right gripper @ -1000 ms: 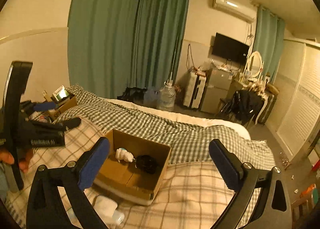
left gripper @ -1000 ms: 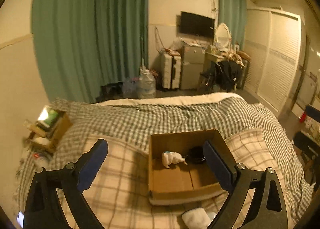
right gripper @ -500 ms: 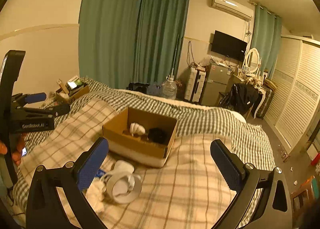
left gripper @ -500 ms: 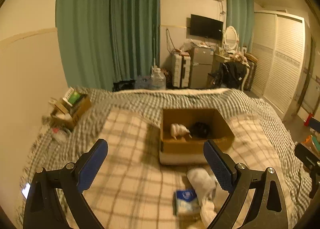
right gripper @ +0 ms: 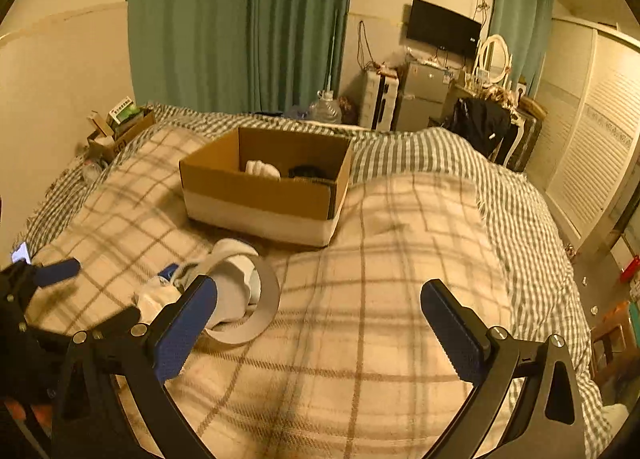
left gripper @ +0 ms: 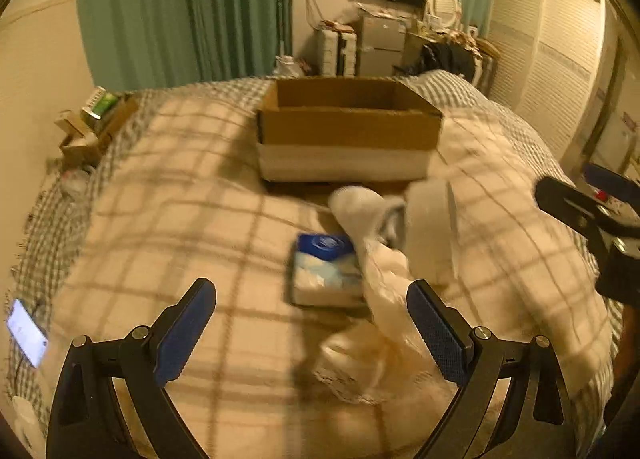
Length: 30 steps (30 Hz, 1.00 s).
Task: Organize objects
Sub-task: 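Withdraw both tools from the box back toward the remaining items, then grasp the white lace cloth with left tool while right tool grasps white loop band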
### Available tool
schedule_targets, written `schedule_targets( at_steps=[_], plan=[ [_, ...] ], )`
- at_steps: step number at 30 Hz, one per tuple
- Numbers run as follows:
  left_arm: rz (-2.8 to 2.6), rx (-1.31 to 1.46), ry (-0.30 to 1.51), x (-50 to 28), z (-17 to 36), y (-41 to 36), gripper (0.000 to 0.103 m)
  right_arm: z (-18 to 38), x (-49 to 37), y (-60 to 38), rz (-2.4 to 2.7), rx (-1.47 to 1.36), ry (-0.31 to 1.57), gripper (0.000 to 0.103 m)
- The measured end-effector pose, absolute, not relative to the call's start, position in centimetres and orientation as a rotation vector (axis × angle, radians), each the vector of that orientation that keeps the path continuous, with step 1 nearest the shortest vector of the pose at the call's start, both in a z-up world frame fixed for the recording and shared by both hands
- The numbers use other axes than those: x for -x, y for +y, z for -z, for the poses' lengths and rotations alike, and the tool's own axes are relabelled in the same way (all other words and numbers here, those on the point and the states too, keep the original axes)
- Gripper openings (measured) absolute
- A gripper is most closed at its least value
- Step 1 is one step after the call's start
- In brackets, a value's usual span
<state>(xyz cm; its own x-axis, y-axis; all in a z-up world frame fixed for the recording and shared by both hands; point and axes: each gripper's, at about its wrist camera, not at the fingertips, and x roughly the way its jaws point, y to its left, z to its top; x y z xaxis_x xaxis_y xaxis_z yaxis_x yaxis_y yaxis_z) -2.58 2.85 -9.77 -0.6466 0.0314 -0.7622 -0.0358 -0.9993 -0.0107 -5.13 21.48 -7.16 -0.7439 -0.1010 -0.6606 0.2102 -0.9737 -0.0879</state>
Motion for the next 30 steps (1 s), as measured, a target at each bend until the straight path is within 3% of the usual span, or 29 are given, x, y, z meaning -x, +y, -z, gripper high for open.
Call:
schedule_targets(
  at_steps=[2, 5, 6, 7, 8, 9, 21, 23, 29, 30],
  plan=[
    [-2.788, 1.309, 0.028, 2.5, 10.7, 3.6, 0.097, 7.6, 5.3, 21.5, 2.78, -1.058, 0.234, 0.102],
    [-2.683, 1.353, 0.042, 2.6, 12.0, 4.4, 0.072, 7.9, 5.5, 21.3, 2.773, -1.074, 0.227, 0.102],
    [-2.651, 1.362, 0.03, 2.5, 12.3, 4.4, 0.056, 8.0, 5.6, 21.1, 2.769, -1.076, 0.229, 0.102],
    [-2.599, 1.374, 0.016, 2.6, 12.7, 4.5, 0.027, 8.0, 5.7, 21.0, 2.766, -1.077, 0.231, 0.102],
    [-2.568, 1.384, 0.003, 2.7, 13.1, 4.5, 0.014, 8.0, 5.8, 20.7, 2.761, -1.078, 0.235, 0.102],
    [-2.552, 1.391, -0.014, 2.8, 13.3, 4.4, 0.011, 8.1, 5.8, 20.4, 2.752, -1.077, 0.239, 0.102],
    [-2.869, 1.197, -0.045, 3.4, 7.3, -1.1, 0.007, 11.0, 7.4, 15.0, 2.604, -1.157, 0.41, 0.101],
    [-2.871, 1.211, -0.054, 3.9, 7.6, -1.7, 0.007, 11.9, 8.0, 14.3, 2.564, -1.195, 0.425, 0.094],
    [-2.845, 1.263, -0.091, 4.3, 8.8, -2.0, 0.007, 13.1, 8.5, 13.8, 2.45, -1.237, 0.407, 0.059],
    [-2.841, 1.269, -0.09, 4.5, 8.9, -1.9, 0.007, 13.0, 8.4, 13.7, 2.441, -1.232, 0.408, 0.049]
  ],
)
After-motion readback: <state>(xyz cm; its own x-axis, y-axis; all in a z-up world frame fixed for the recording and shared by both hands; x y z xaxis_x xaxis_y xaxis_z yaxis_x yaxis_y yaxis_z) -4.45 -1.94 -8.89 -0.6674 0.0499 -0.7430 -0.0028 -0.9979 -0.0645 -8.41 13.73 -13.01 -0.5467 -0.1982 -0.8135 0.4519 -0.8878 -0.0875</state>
